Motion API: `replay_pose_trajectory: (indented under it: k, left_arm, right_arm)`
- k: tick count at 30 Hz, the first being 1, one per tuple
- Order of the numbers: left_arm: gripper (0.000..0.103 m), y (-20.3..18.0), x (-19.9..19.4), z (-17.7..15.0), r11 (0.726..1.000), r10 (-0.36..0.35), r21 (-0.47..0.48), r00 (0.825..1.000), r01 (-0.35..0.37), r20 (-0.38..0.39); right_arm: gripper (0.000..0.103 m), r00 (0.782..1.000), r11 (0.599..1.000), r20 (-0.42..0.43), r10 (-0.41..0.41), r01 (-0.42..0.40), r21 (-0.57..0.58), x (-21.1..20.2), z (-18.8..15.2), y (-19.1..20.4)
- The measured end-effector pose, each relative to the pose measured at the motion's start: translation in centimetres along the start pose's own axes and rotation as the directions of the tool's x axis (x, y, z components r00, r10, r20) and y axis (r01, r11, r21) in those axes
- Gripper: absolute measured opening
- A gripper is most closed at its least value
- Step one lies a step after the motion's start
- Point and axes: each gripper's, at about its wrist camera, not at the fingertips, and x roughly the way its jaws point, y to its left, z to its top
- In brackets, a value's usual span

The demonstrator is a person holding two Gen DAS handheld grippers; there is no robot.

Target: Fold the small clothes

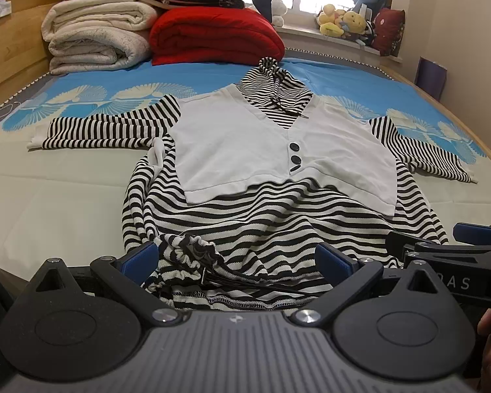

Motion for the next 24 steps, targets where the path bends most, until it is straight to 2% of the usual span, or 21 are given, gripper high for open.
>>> replay_pose_trajectory:
  k: [15, 18, 21, 24]
  left_arm:
    - [0.102, 0.0, 0.0, 0.0, 1.0, 0.001, 0.001, 1.0, -0.001, 0.0]
    - [0.102, -0.1, -0.2, 0.5, 1.0, 0.005, 0.005, 1.0, -0.005, 0.007]
    - [0.102, 0.6, -0.4, 1.6, 0.999, 0.029, -0.028, 0.999, -0.028, 0.019]
    - [0.102, 2.7, 1.1, 3.0, 0.995, 0.059, -0.08, 0.998, -0.059, -0.014]
  right_arm:
    - [0.093, 1.0, 1.0, 0.002, -0.002, 0.002, -0.001, -0.1, 0.0, -0.1]
    - [0.093, 0.999, 1.0, 0.036, -0.02, 0.02, 0.004, -0.5, 0.3, -0.3]
    - [0.093, 0.997, 0.998, 0.07, -0.037, 0.034, 0.047, -1.0, 1.2, -1.7]
    - [0.091, 0.996, 0.99, 0.04, -0.078, 0.072, 0.122, -0.1, 2.0, -4.1]
